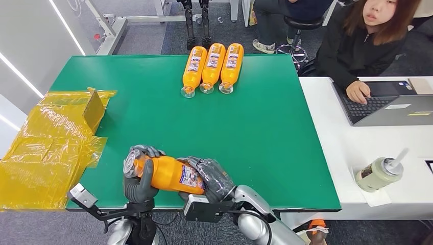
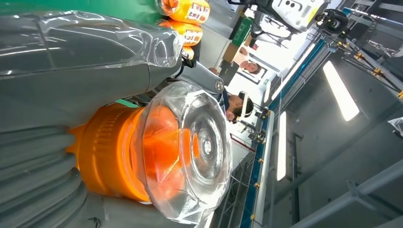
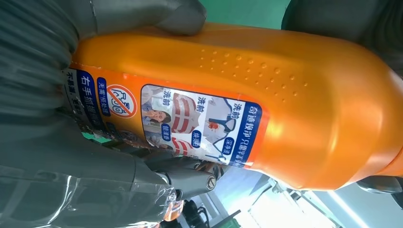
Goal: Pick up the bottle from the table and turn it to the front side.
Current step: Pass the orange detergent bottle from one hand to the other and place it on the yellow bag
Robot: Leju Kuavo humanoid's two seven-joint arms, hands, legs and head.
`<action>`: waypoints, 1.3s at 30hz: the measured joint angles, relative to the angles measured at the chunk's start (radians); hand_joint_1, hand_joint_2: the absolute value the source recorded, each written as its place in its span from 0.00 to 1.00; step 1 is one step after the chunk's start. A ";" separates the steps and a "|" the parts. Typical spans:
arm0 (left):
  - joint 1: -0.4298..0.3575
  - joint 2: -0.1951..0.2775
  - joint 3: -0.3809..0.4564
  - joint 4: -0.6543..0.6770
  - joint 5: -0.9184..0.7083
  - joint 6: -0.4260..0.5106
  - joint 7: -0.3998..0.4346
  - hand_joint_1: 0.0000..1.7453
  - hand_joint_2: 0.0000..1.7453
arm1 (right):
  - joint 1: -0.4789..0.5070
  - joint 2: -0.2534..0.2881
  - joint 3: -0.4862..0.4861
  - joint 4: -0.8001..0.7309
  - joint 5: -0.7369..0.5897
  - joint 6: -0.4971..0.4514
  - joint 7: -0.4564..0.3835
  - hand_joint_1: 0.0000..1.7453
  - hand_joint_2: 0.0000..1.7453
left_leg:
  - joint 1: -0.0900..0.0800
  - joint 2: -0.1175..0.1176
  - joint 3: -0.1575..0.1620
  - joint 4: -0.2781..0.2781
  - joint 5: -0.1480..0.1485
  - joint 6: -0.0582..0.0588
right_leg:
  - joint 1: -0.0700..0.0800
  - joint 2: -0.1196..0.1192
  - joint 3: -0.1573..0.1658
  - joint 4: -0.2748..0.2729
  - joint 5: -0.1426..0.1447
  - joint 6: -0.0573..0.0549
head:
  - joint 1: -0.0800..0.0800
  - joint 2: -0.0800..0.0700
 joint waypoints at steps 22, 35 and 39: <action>0.013 0.012 0.027 -0.030 0.007 0.023 -0.005 1.00 1.00 | 0.012 0.026 0.006 -0.008 -0.004 -0.087 -0.069 0.00 1.00 | 0.000 0.000 0.000 0.000 0.000 0.000 | 0.000 0.000 0.000 0.000 0.000 0.000 | 0.000 0.000; -0.042 0.160 0.061 -0.187 -0.881 0.455 -0.041 1.00 1.00 | 0.019 0.013 0.008 -0.016 -0.049 -0.093 -0.122 0.00 1.00 | 0.000 0.000 0.000 0.000 0.000 -0.001 | 0.000 0.000 0.000 0.001 0.000 0.000 | 0.000 0.000; -0.080 0.240 0.044 -0.182 -1.140 0.567 0.026 1.00 1.00 | 0.019 0.000 0.008 -0.028 -0.066 -0.089 -0.126 0.00 1.00 | 0.000 0.000 0.000 0.000 0.001 -0.001 | 0.000 0.000 -0.001 0.001 0.000 0.000 | 0.000 0.000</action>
